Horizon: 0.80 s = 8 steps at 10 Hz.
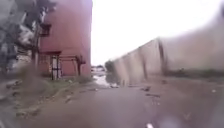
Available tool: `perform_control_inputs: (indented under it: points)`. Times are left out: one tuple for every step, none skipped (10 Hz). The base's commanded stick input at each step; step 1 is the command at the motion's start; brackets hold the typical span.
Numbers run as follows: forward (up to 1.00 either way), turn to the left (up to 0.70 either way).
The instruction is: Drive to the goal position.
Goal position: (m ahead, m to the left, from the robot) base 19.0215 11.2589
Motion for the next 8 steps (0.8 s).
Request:
perform_control_inputs:
  points:
    - [0.5, 0.02]
    - [0.5, -0.23]
    - [0.5, -0.48]
    - [0.5, -0.48]
    - [0.5, -0.48]
    - [0.5, -0.48]
    - [0.5, -0.48]
    - [0.5, -0.48]
